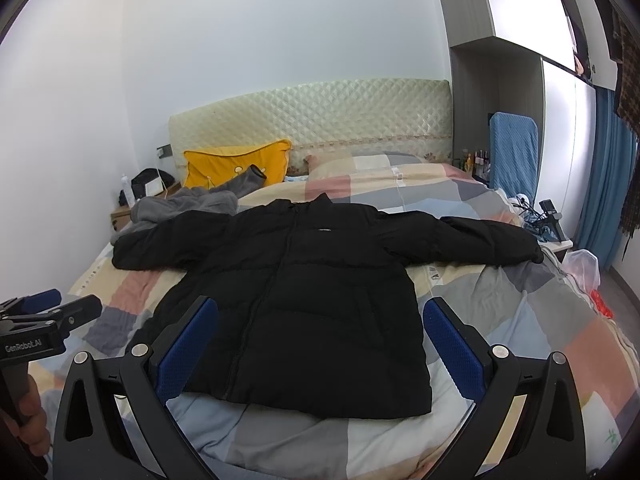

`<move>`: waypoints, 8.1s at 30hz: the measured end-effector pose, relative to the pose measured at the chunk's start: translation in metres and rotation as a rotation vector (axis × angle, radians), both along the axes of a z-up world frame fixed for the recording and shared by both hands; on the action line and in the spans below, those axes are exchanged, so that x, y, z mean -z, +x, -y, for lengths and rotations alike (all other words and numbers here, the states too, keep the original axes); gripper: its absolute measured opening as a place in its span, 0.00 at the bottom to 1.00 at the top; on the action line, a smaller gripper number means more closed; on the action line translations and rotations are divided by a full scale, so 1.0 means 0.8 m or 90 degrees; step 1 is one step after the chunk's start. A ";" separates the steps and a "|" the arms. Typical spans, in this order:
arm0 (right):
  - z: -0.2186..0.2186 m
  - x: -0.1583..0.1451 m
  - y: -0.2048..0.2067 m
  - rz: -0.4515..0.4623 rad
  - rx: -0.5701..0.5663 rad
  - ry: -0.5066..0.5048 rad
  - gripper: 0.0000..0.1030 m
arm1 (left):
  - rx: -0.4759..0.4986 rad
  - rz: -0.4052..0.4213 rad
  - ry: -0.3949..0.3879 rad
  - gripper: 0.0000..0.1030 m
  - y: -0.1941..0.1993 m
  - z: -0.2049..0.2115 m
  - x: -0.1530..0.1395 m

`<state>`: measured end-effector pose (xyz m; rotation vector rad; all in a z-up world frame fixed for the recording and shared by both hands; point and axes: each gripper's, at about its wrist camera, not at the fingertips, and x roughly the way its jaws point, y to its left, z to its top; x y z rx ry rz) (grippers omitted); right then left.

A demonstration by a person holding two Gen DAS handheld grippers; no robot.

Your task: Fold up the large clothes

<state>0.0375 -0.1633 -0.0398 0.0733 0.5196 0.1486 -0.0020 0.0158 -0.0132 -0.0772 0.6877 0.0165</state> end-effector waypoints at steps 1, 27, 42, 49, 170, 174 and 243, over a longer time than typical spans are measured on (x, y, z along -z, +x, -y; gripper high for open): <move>0.000 0.001 0.000 0.000 0.000 0.001 1.00 | 0.000 -0.001 0.000 1.00 0.001 0.000 0.001; 0.027 0.031 0.034 -0.049 0.003 0.041 1.00 | 0.001 -0.029 0.013 1.00 0.027 0.006 0.012; 0.072 0.080 0.100 -0.134 -0.001 0.065 1.00 | 0.026 -0.126 0.025 1.00 0.107 -0.049 0.052; 0.093 0.121 0.133 -0.223 -0.065 0.117 1.00 | 0.023 -0.207 -0.021 1.00 0.146 -0.099 0.099; 0.147 0.015 0.174 -0.069 0.122 0.059 0.65 | 0.006 -0.027 -0.077 0.75 0.240 -0.110 0.000; 0.127 -0.017 0.172 -0.003 0.106 0.035 0.68 | 0.060 0.037 -0.059 0.75 0.250 -0.060 -0.030; 0.438 0.238 0.352 -0.083 0.299 0.258 0.78 | 0.012 0.004 0.026 0.75 0.259 -0.028 0.212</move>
